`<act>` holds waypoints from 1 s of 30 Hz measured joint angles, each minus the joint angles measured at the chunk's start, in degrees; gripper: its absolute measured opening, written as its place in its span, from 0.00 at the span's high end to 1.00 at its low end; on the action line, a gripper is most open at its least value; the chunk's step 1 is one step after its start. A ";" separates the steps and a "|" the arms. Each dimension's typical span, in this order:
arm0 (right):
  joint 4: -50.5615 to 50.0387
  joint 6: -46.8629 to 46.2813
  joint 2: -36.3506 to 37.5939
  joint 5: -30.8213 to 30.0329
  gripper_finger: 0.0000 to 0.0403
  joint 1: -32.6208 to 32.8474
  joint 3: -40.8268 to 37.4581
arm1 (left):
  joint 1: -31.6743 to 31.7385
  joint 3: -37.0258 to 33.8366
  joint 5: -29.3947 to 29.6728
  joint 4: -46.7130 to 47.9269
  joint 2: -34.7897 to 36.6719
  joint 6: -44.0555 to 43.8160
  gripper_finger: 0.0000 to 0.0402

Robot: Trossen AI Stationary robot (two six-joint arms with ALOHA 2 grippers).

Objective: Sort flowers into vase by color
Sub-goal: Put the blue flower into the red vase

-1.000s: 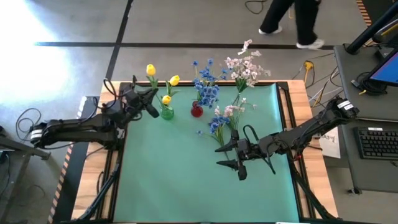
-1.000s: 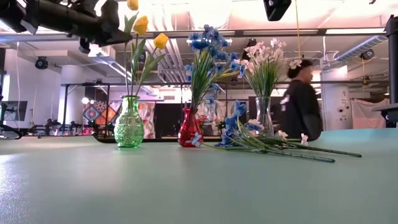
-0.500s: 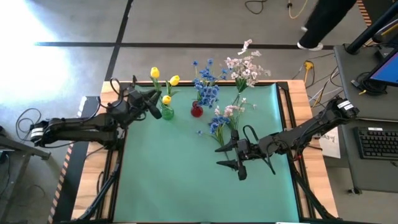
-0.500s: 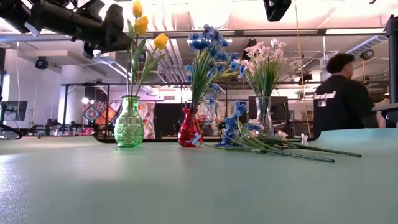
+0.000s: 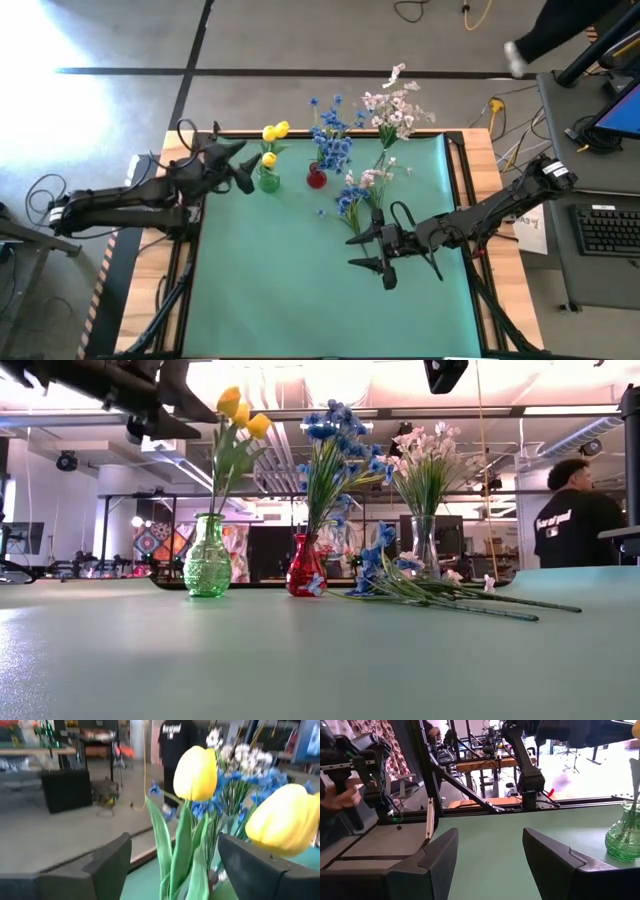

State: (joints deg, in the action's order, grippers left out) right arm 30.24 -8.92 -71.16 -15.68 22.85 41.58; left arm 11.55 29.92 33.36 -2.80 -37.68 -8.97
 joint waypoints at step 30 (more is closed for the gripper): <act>-12.34 -11.96 0.70 0.27 0.47 0.00 1.10 | -46.69 13.55 -6.61 39.61 -3.88 -50.46 0.30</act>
State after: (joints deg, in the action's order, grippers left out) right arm 17.90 -20.89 -70.46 -15.41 22.85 42.68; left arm -35.14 43.47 26.74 36.81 -41.56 -59.42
